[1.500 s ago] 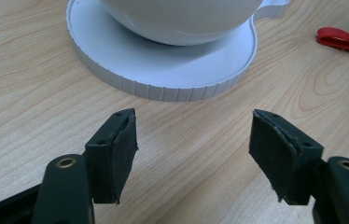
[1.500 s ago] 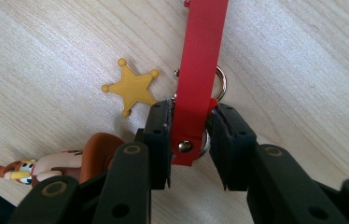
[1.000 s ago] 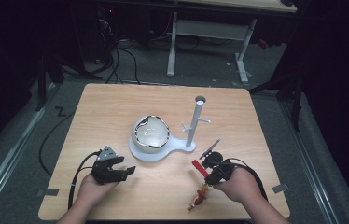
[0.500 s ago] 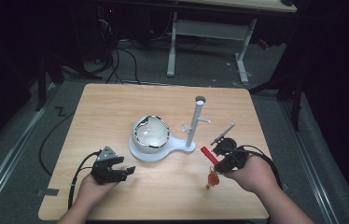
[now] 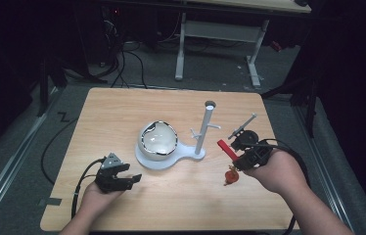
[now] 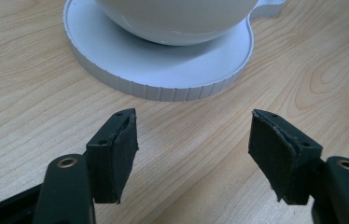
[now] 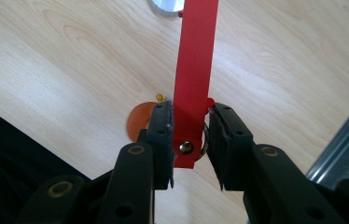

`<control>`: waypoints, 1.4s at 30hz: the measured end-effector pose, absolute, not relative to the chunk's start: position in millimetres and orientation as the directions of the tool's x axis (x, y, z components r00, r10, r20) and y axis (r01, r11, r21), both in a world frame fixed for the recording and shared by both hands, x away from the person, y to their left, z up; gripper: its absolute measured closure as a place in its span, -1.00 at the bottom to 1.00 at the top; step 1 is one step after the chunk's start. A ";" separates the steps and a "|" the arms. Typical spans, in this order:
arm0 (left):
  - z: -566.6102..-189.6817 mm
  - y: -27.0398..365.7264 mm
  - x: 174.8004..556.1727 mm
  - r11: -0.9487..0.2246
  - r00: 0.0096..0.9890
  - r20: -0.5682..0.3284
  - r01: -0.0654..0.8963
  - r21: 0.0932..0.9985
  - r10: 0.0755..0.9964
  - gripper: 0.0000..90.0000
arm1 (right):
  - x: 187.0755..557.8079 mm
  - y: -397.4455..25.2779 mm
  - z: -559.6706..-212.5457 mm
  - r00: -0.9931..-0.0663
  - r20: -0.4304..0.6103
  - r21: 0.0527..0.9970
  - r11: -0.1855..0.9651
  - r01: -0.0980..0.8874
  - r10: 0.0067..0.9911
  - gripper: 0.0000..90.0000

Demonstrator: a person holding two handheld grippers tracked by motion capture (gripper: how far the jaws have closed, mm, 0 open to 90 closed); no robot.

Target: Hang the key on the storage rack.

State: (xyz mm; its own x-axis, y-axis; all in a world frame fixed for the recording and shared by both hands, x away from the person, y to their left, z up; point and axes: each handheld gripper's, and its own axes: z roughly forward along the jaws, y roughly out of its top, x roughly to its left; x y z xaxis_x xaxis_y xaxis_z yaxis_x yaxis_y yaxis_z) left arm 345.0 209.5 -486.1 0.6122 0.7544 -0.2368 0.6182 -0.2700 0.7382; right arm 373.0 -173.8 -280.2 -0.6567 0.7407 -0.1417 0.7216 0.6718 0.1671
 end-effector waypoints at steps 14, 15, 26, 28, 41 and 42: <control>-485.4 210.9 345.0 -0.270 0.615 -0.239 0.617 0.739 0.752 -0.26 | 379.0 -163.7 -245.0 -0.664 -0.192 0.179 0.691 0.700 0.723 0.58; -485.4 211.0 345.0 -0.269 0.615 -0.240 0.617 0.739 0.751 -0.26 | 379.3 -162.9 -242.9 -0.664 -0.197 0.177 0.692 0.700 0.722 0.58; -485.3 210.4 345.1 -0.270 0.616 -0.240 0.617 0.739 0.750 -0.26 | 393.0 -163.4 -227.4 -0.628 -0.172 0.180 0.651 0.737 0.759 0.58; -485.2 210.5 345.2 -0.270 0.616 -0.241 0.617 0.739 0.750 -0.26 | 397.0 -162.0 -226.4 -0.623 -0.173 0.172 0.646 0.744 0.763 0.58; -483.7 211.1 344.4 -0.276 0.621 -0.233 0.611 0.742 0.748 -0.26 | 428.9 -159.0 -211.8 -0.562 -0.130 0.112 0.576 0.810 0.817 0.58; -483.5 211.2 344.4 -0.276 0.621 -0.233 0.611 0.742 0.748 -0.26 | 430.4 -157.8 -210.7 -0.549 -0.128 0.106 0.562 0.821 0.826 0.58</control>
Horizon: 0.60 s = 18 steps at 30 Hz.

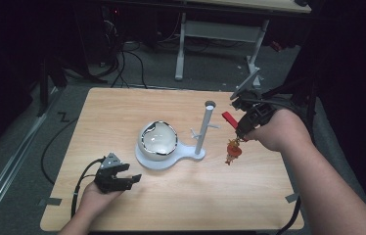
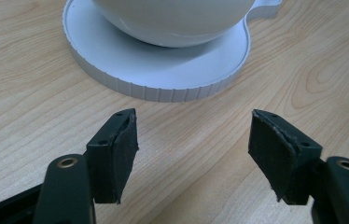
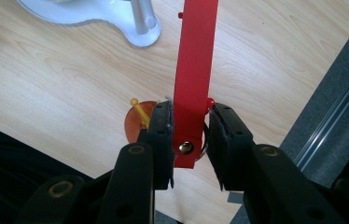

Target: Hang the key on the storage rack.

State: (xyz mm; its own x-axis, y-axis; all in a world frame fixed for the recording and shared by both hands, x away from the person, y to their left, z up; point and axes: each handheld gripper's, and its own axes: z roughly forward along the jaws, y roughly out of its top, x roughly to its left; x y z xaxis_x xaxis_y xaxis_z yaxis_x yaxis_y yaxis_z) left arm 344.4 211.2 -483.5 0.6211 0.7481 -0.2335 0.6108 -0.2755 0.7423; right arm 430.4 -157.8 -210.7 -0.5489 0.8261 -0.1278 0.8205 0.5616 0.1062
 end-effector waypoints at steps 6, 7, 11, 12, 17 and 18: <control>-483.3 211.8 344.5 -0.274 0.622 -0.233 0.609 0.745 0.748 -0.26 | 440.0 -151.0 -206.3 -0.555 -0.138 0.113 0.570 0.814 0.820 0.58; -483.3 211.8 344.5 -0.274 0.622 -0.234 0.609 0.745 0.747 -0.26 | 440.8 -148.1 -205.8 -0.543 -0.137 0.112 0.558 0.822 0.828 0.58; -483.0 211.2 344.2 -0.279 0.625 -0.230 0.606 0.745 0.746 -0.26 | 444.2 -140.4 -205.2 -0.558 -0.137 0.119 0.573 0.811 0.819 0.58; -482.7 211.1 344.1 -0.280 0.626 -0.229 0.605 0.745 0.745 -0.26 | 444.9 -139.0 -205.1 -0.562 -0.139 0.120 0.577 0.808 0.815 0.58; -481.7 211.2 343.2 -0.277 0.626 -0.229 0.603 0.748 0.745 -0.26 | 451.1 -129.8 -203.7 -0.564 -0.145 0.128 0.580 0.804 0.813 0.58; -481.1 211.7 342.8 -0.279 0.627 -0.227 0.602 0.748 0.745 -0.26 | 452.7 -128.9 -203.9 -0.566 -0.147 0.126 0.583 0.803 0.811 0.58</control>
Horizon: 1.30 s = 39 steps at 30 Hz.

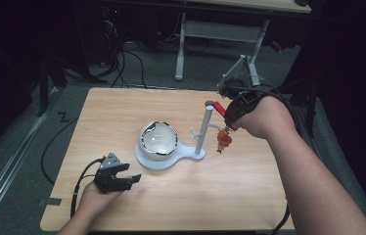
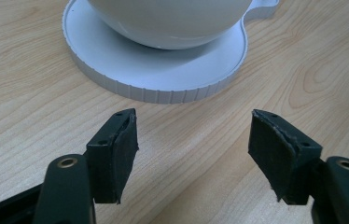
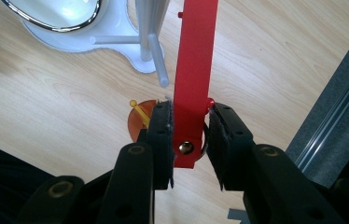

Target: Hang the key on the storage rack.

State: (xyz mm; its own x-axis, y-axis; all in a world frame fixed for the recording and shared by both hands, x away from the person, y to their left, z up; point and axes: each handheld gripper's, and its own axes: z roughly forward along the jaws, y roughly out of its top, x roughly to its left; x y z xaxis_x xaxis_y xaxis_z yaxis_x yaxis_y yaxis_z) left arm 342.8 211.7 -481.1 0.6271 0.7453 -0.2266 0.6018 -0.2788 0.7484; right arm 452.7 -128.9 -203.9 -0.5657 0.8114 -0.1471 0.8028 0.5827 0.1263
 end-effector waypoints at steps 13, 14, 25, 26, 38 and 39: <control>-480.5 216.2 340.3 -0.270 0.624 -0.235 0.604 0.750 0.745 -0.26 | 475.3 -120.9 -211.4 -0.543 -0.155 0.124 0.562 0.818 0.825 0.58; -480.6 216.3 340.0 -0.271 0.624 -0.235 0.605 0.749 0.745 -0.26 | 476.3 -121.3 -211.6 -0.543 -0.153 0.123 0.561 0.819 0.826 0.58; -481.8 216.7 339.9 -0.270 0.621 -0.239 0.611 0.744 0.747 -0.26 | 487.3 -125.0 -219.7 -0.534 -0.167 0.141 0.556 0.819 0.829 0.56; -481.9 216.6 339.9 -0.270 0.621 -0.239 0.611 0.744 0.747 -0.26 | 487.4 -124.7 -220.5 -0.534 -0.172 0.141 0.557 0.818 0.828 0.55; -482.1 214.8 340.2 -0.275 0.625 -0.239 0.610 0.743 0.743 -0.26 | 477.5 -131.4 -218.8 -0.521 -0.175 0.150 0.545 0.825 0.836 0.48; -482.0 214.5 340.1 -0.276 0.626 -0.238 0.610 0.743 0.742 -0.26 | 476.7 -132.6 -218.7 -0.518 -0.175 0.153 0.543 0.825 0.837 0.48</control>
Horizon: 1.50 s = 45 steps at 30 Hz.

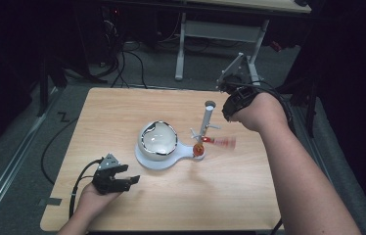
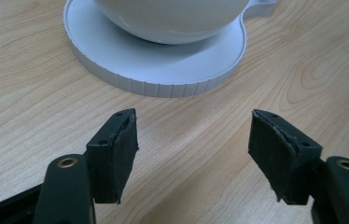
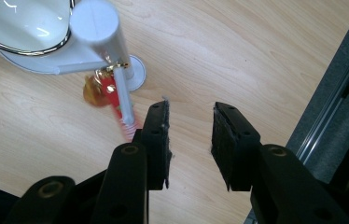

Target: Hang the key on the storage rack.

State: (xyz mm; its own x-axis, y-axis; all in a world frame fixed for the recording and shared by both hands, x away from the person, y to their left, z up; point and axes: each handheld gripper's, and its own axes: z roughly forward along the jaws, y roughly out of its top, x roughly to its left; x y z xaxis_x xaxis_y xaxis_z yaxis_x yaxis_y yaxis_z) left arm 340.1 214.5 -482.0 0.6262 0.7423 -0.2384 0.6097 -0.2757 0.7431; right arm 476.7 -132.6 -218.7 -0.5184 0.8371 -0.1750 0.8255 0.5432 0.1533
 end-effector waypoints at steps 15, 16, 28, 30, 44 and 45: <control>-482.8 213.9 339.1 -0.290 0.629 -0.229 0.611 0.737 0.743 -0.26 | 467.5 -158.1 -239.5 -0.476 -0.147 0.181 0.497 0.849 0.867 0.34; -482.9 213.9 339.1 -0.290 0.629 -0.229 0.611 0.737 0.743 -0.26 | 467.0 -159.3 -241.2 -0.473 -0.143 0.181 0.493 0.851 0.870 0.32; -484.1 213.5 339.8 -0.295 0.630 -0.227 0.613 0.733 0.743 -0.26 | 462.4 -180.4 -274.0 -0.416 -0.131 0.182 0.434 0.882 0.900 0.14; -484.5 213.5 339.8 -0.296 0.629 -0.226 0.613 0.733 0.744 -0.26 | 460.0 -183.1 -282.5 -0.412 -0.125 0.183 0.429 0.885 0.903 0.12; -486.0 211.8 339.9 -0.305 0.632 -0.222 0.614 0.728 0.742 -0.26 | 428.5 -210.0 -354.8 -0.388 -0.084 0.214 0.397 0.892 0.918 0.04; -486.2 211.6 340.0 -0.310 0.635 -0.220 0.613 0.726 0.741 -0.26 | 426.7 -212.0 -358.6 -0.388 -0.088 0.215 0.398 0.892 0.917 0.03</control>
State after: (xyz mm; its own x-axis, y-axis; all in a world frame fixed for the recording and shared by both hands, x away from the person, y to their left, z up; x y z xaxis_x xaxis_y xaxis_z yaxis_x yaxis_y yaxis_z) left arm 340.0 211.6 -486.2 0.6350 0.7407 -0.2195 0.6132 -0.3104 0.7264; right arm 426.7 -212.0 -358.6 -0.3883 0.9173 -0.0882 0.8918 0.3982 0.2149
